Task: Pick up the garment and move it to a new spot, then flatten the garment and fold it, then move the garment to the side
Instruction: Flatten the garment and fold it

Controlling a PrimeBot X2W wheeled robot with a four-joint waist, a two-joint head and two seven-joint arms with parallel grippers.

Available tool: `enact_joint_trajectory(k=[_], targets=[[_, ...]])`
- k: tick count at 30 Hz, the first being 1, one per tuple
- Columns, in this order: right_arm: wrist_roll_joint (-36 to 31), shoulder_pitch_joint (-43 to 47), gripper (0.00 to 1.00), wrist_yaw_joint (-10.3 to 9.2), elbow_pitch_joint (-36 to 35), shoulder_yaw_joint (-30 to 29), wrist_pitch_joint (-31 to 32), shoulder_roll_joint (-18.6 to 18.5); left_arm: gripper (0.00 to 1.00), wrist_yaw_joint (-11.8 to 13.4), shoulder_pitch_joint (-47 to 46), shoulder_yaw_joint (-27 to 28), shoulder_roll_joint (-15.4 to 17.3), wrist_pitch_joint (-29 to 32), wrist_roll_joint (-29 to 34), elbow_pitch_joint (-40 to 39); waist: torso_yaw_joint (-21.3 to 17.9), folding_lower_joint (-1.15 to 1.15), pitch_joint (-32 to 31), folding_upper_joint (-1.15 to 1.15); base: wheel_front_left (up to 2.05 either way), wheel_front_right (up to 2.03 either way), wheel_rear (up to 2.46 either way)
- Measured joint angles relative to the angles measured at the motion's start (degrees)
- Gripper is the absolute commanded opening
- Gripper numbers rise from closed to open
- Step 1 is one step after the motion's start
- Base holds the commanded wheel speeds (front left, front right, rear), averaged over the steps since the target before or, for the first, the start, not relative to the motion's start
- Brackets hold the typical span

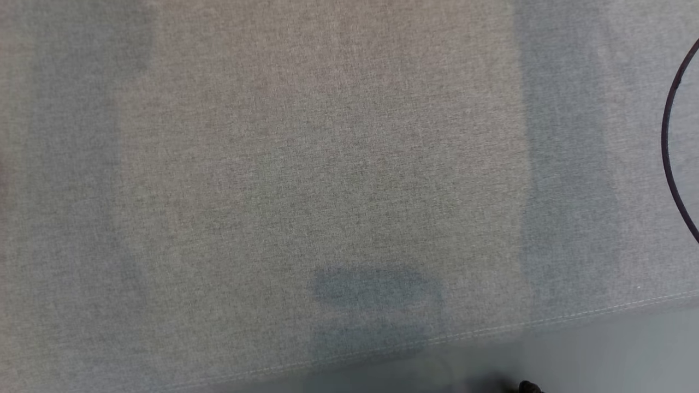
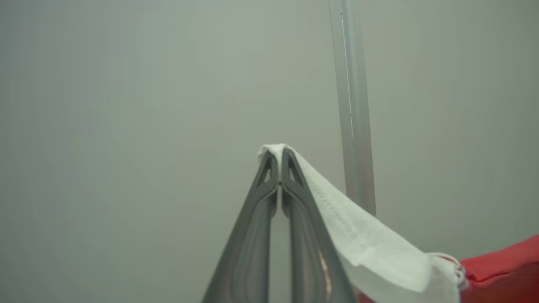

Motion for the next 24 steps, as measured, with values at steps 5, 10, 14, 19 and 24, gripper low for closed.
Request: enact_joint_trajectory(k=[5,10,14,19,24], targets=[[-1.16,0.47,0.0,0.0,0.05,0.51,0.89,0.63,0.0,-0.18,1.8,-0.56,-0.97,-0.57,-2.03,1.85,0.3,0.0,2.63,0.0,0.0,0.0,0.0],[-0.76,1.85,0.0,0.0,-0.83,1.89,1.79,1.43,0.0,-0.19,3.99,-1.3,-0.62,-1.98,-3.6,0.58,0.37,0.0,4.52,0.0,0.0,0.0,0.0],[0.29,5.89,0.0,0.0,-4.34,5.27,3.38,0.38,0.0,-0.2,7.25,-2.44,0.64,-3.16,-5.79,-3.39,0.5,0.0,5.85,0.0,0.0,0.0,0.0],[5.97,14.04,0.0,0.0,-10.66,7.61,4.02,-1.69,0.0,-0.25,14.87,-1.25,3.57,-4.11,-8.34,-8.33,0.56,0.01,5.81,0.0,0.0,0.0,0.0],[12.15,26.36,0.0,0.01,-17.09,11.29,3.52,-2.65,0.0,0.12,26.79,3.99,6.3,-4.28,-9.61,-14.72,0.22,0.01,3.49,0.0,0.0,0.0,0.0]])
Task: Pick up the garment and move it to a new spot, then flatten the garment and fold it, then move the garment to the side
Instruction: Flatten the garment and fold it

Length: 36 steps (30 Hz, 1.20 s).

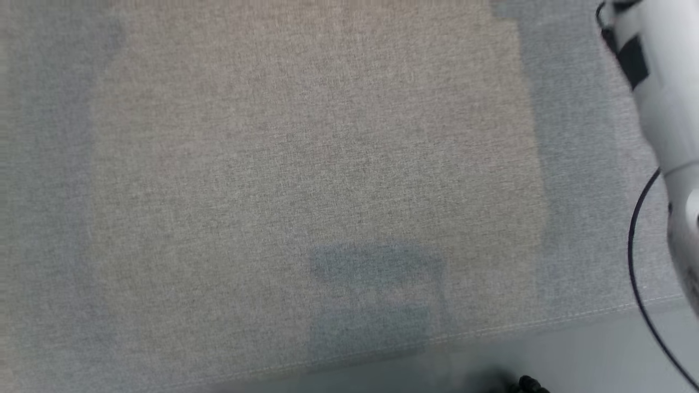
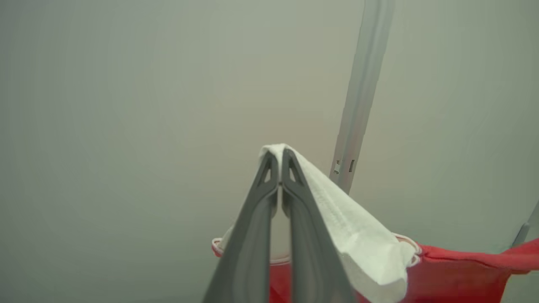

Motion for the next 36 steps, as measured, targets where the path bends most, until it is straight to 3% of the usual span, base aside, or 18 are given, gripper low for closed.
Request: enact_joint_trajectory(k=[8,14,18,25,29,36], targets=[[7.4,17.56,0.0,-0.01,-8.87,7.16,-1.11,-1.94,0.0,3.01,25.63,11.4,-0.21,-0.09,3.15,-15.16,-1.05,0.0,-6.78,0.0,0.0,0.0,0.0],[10.82,27.67,0.0,-0.01,-13.72,11.25,-2.09,-5.16,0.0,4.53,43.13,17.45,-4.49,-0.08,5.81,-25.66,-1.67,-0.01,-12.25,0.0,0.0,0.0,0.0],[11.32,34.45,0.0,0.0,-16.81,13.12,-3.04,-7.45,0.0,5.08,55.53,21.23,-9.38,-0.1,7.75,-32.14,-1.94,-0.01,-16.34,0.0,0.0,0.0,0.0],[12.35,44.0,0.0,-0.01,-19.29,12.06,-3.61,-8.86,0.0,4.87,69.28,23.76,-16.75,-0.09,11.29,-36.99,-1.94,-0.01,-21.13,0.0,0.0,0.0,0.0],[11.96,49.38,0.0,0.0,-21.19,8.62,-3.79,-8.84,0.0,4.38,75.1,25.05,-20.34,-0.1,13.93,-37.72,-1.43,-0.01,-23.2,0.0,0.0,0.0,0.0],[7.26,60.59,0.0,0.0,-24.71,0.92,-3.85,-6.66,0.0,3.38,82.33,28.0,-23.5,-0.09,17.07,-37.11,0.06,-0.01,-25.61,0.0,0.0,0.0,0.0]])
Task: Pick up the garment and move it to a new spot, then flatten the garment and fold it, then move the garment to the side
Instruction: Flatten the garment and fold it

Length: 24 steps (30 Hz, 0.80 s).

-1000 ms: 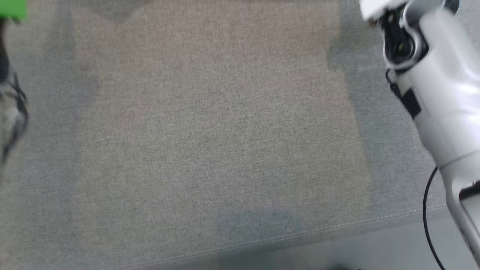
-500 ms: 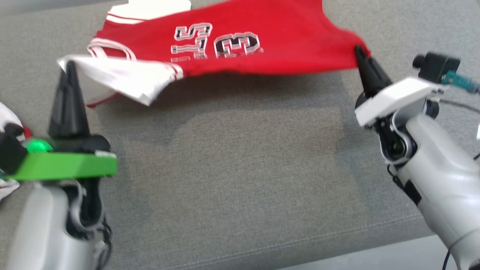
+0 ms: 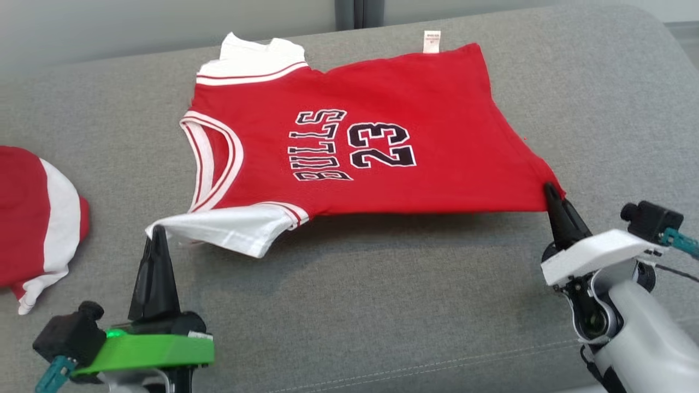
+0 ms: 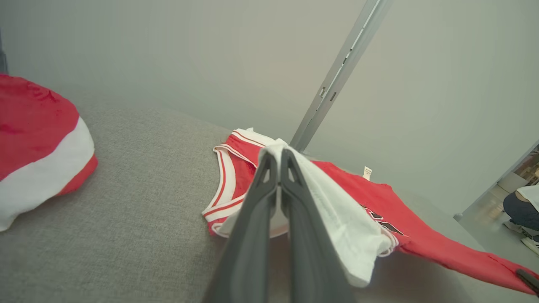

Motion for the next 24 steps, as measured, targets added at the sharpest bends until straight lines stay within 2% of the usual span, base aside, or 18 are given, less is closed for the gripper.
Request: enact_joint_trajectory(k=[7,14,24], targets=[[-4.03,7.84,0.0,0.01,-2.49,-5.06,-0.01,1.83,0.0,-0.69,5.62,1.55,-1.63,0.0,0.51,0.11,1.0,0.0,-1.71,0.0,0.0,0.0,0.0],[-8.76,12.41,0.0,0.01,-3.86,-8.66,1.54,1.98,0.0,-1.15,10.06,-1.3,-1.89,0.0,2.14,2.07,1.42,0.0,-2.96,0.0,0.0,0.0,0.0],[-13.94,13.5,0.0,0.0,-6.91,-13.62,4.8,4.56,0.0,-1.62,9.37,-3.52,-1.99,0.0,3.61,3.45,1.8,0.0,-2.6,0.0,0.0,0.0,0.0]])
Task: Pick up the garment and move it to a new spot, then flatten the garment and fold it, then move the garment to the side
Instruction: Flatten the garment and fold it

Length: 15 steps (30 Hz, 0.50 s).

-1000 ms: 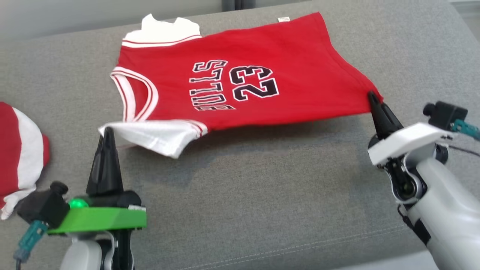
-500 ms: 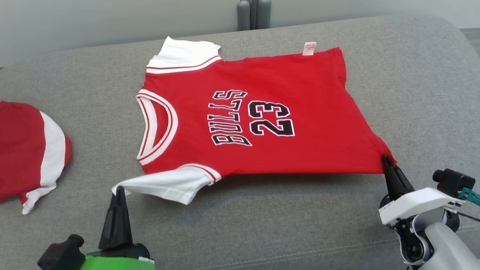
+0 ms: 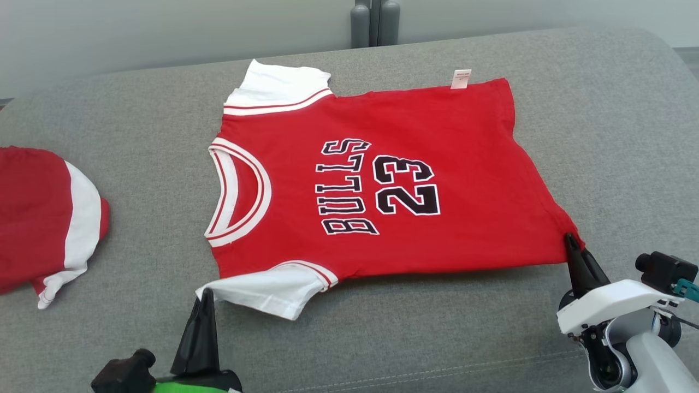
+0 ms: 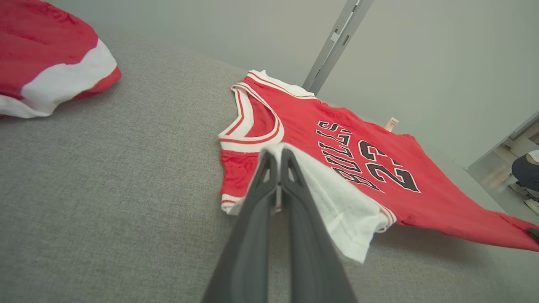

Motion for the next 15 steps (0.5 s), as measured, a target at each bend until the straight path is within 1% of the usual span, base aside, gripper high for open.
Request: enact_joint_trajectory(k=[5,9,13,15], targets=[[-1.13,-0.69,0.0,0.01,-2.13,-1.59,2.03,0.89,0.0,-0.78,-3.02,-0.1,0.16,0.0,1.7,-0.87,0.06,0.0,0.76,0.0,0.0,0.0,0.0],[-1.55,-3.29,0.0,0.0,-2.55,-2.05,4.24,1.54,0.0,-1.3,-7.51,-0.71,2.14,0.27,2.64,-0.23,-0.42,0.0,1.5,0.0,0.0,0.0,0.0],[-1.93,-6.64,0.0,0.0,-1.33,-2.27,6.24,2.22,0.0,-1.58,-14.04,-1.21,4.3,0.94,2.78,2.03,-1.09,0.0,2.52,0.0,0.0,0.0,0.0],[-1.93,-7.53,0.0,0.0,-0.67,-2.33,6.56,2.46,0.0,-1.63,-15.8,-1.25,4.72,1.36,2.74,2.76,-1.27,0.0,2.81,0.0,0.0,0.0,0.0]])
